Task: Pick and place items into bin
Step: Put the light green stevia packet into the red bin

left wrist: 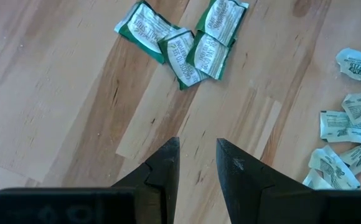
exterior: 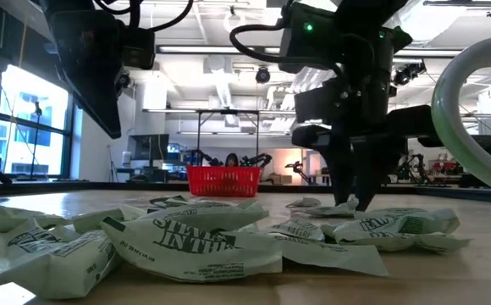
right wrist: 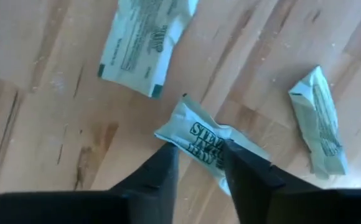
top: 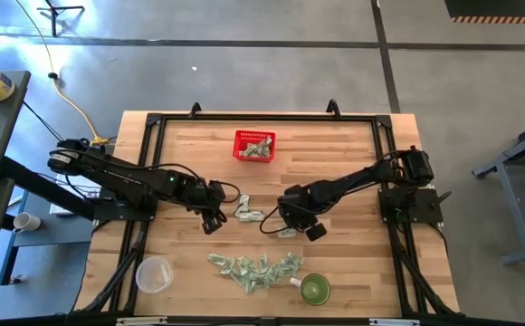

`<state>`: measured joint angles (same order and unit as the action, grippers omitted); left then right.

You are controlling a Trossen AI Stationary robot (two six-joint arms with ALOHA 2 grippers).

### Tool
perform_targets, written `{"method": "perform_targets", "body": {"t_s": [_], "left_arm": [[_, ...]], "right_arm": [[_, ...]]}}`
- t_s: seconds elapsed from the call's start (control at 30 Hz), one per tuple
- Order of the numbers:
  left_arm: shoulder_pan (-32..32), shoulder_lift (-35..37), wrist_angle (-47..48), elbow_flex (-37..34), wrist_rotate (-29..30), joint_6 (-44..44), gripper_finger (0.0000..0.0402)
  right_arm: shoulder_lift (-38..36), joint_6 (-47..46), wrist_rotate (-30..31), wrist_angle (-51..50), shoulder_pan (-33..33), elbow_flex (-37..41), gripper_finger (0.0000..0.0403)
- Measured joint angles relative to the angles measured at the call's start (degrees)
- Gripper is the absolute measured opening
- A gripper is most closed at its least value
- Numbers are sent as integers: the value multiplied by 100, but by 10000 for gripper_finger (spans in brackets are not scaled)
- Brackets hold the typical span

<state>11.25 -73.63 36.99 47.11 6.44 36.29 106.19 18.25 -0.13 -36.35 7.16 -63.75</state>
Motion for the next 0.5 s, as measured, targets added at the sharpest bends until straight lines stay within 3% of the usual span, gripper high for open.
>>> {"method": "perform_targets", "body": {"t_s": [0.27, 0.5], "left_arm": [[0, 0, -2, 0, 2, 0, 138], [0, 0, -5, 0, 2, 0, 138]], "right_arm": [[7, -778, 474, 298, -167, -119, 9], [-68, -1339, 535, 611, -516, -900, 4]]}}
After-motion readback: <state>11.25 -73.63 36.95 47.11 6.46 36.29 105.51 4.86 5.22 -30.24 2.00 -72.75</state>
